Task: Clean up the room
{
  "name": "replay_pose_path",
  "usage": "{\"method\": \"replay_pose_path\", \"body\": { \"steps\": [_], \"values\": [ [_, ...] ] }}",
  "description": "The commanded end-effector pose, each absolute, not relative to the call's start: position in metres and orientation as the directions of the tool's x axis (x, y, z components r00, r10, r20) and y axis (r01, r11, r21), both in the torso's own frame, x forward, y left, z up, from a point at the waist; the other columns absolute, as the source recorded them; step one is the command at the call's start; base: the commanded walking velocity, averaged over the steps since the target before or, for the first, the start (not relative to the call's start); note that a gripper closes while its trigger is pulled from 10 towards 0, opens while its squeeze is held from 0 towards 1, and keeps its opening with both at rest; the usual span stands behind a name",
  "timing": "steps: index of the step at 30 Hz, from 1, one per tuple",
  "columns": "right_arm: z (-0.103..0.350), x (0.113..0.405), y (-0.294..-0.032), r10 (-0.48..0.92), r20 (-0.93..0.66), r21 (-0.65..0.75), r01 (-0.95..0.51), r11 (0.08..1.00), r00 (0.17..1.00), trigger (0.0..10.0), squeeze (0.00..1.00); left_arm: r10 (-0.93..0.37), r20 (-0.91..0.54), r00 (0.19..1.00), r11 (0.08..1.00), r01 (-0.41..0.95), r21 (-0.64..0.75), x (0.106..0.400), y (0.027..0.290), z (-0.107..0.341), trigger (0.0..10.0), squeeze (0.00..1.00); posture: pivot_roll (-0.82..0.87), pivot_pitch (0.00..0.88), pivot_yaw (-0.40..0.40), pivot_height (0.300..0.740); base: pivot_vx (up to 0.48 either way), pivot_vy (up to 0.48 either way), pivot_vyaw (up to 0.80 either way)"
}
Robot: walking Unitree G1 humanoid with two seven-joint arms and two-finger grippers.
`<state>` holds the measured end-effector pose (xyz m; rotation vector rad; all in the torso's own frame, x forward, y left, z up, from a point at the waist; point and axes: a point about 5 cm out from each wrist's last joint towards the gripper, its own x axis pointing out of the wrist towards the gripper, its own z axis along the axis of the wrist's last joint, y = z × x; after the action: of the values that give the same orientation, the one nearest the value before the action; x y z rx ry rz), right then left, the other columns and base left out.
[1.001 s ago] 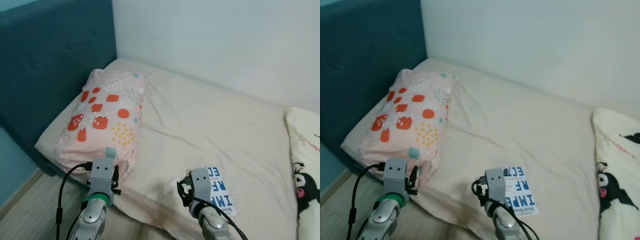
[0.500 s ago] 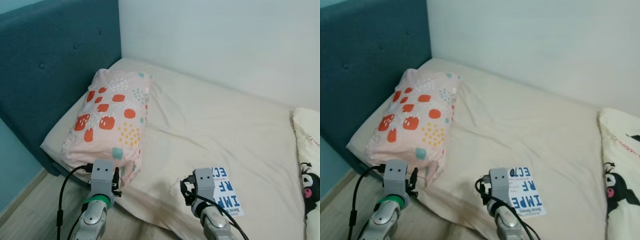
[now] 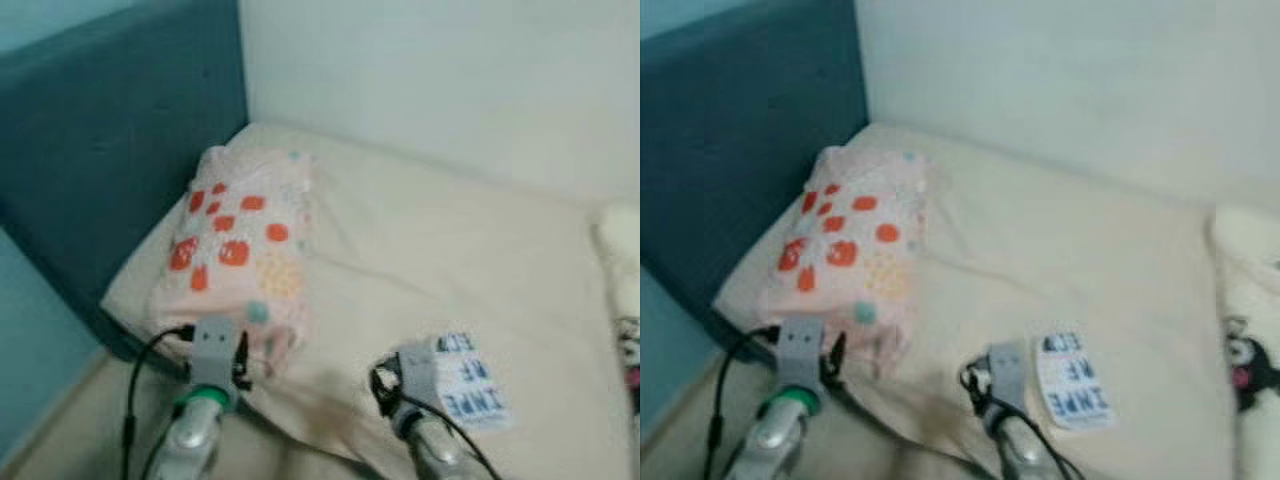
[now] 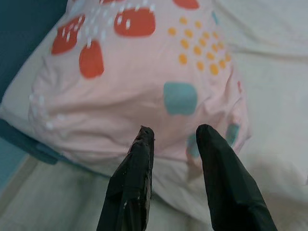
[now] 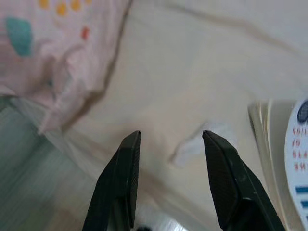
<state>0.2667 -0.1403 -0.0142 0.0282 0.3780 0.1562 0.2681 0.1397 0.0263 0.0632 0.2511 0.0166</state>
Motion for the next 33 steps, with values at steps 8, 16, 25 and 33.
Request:
{"method": "replay_pose_path", "body": {
  "steps": [8, 16, 25, 33],
  "values": [
    [-0.0186, 0.2621, -0.1376, 0.162, -0.382, 0.071, -0.146, 0.987, 0.910, 10.0, 0.00, 0.045, -0.304, 0.951, 0.996, -0.019, 0.087, 0.2634, 0.1439, 0.0174, 10.0, 0.00, 0.03, 0.030, -0.007, 0.740, 0.000, -0.267, 0.00],
    [-0.0193, 0.2615, -0.1370, 0.166, -0.388, 0.075, -0.149, 0.986, 0.907, 10.0, 0.00, 0.041, -0.308, 0.951, 0.996, -0.016, 0.084, 0.2618, 0.1440, 0.0161, 10.0, 0.00, 0.04, 0.035, -0.011, 0.740, 0.000, 0.000, 0.00],
    [-0.0187, 0.2614, -0.1362, 0.166, -0.379, 0.087, -0.143, 0.986, 0.910, 10.0, 0.00, 0.040, -0.311, 0.950, 0.996, -0.012, 0.091, 0.2587, 0.1445, 0.0145, 10.0, 0.00, 0.04, 0.039, -0.013, 0.740, 0.000, 0.000, 0.00],
    [-0.0141, 0.2659, -0.1412, 0.148, -0.356, 0.101, -0.120, 0.988, 0.923, 10.0, 0.00, 0.036, -0.314, 0.949, 0.996, -0.008, 0.091, 0.2601, 0.1421, 0.0150, 10.0, 0.00, 0.03, 0.038, -0.019, 0.740, 0.000, 0.000, 0.00]
  ]
}}
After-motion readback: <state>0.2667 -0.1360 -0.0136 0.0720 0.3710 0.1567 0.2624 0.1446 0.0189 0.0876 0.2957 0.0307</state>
